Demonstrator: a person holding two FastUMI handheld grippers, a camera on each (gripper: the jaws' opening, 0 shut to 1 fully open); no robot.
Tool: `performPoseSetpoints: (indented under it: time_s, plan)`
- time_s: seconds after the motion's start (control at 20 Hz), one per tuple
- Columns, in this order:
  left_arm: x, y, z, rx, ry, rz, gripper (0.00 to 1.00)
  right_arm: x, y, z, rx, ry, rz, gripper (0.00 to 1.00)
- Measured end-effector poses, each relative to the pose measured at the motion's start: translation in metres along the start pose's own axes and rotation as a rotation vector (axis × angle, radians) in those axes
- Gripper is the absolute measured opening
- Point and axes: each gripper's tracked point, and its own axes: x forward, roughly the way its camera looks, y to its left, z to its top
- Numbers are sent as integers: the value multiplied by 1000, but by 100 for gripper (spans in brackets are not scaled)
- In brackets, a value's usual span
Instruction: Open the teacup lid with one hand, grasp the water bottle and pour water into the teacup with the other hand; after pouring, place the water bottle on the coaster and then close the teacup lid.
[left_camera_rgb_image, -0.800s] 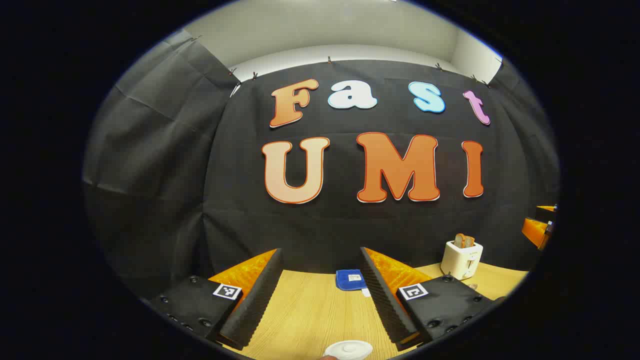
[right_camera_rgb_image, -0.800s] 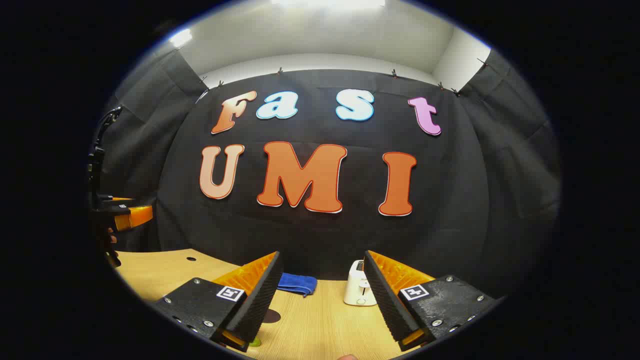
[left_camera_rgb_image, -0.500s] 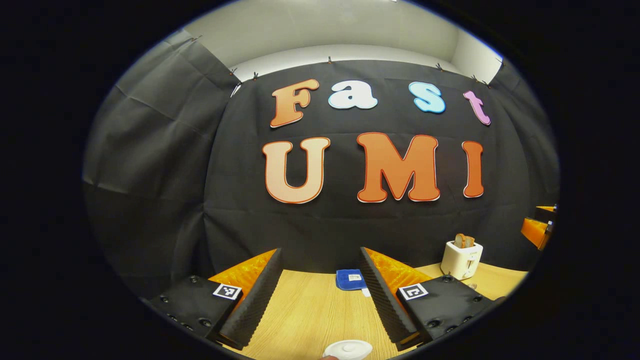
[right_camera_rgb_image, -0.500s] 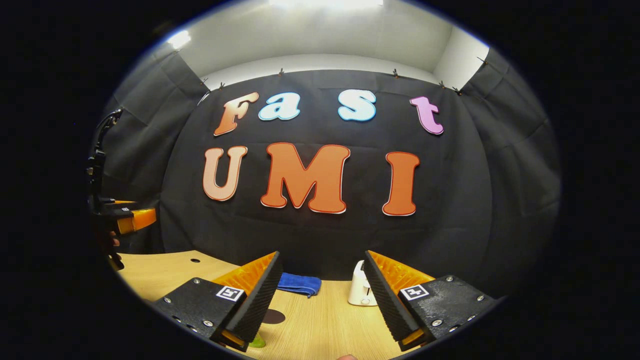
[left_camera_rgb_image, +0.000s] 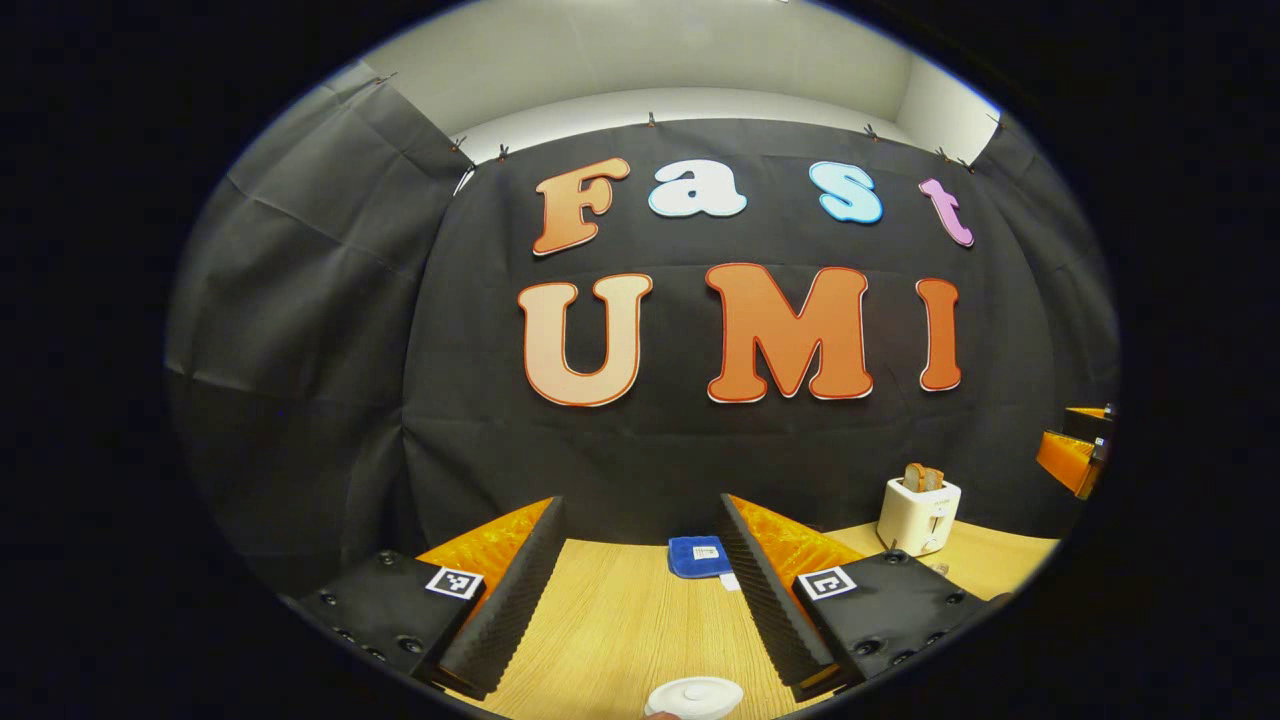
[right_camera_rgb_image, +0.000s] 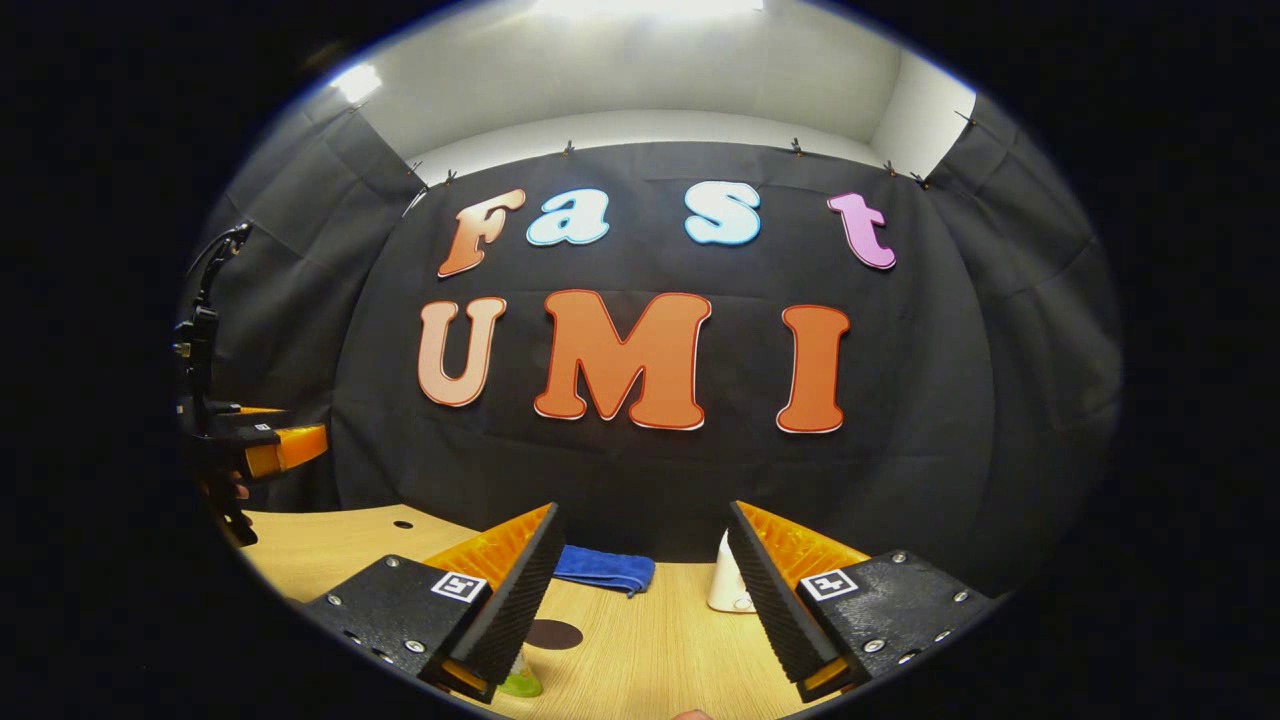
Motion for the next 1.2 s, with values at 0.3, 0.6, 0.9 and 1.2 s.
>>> performPoseSetpoints:
  time_s: [0.3, 0.6, 0.9, 1.2]
  plan:
    - [-5, -5, -9, 15, 13, -17, 99, -2, 8, -13, 17, 30, 29, 99]
    - [-10, -20, -46, 6, 84, -57, 99, -8, 20, -46, 35, 90, 70, 99]
    - [-18, -38, -75, 23, 122, -117, 99, -14, 42, -85, 69, 166, 131, 99]
    - [-24, -46, -108, 33, 162, -146, 99, -19, 60, -126, 117, 248, 188, 99]
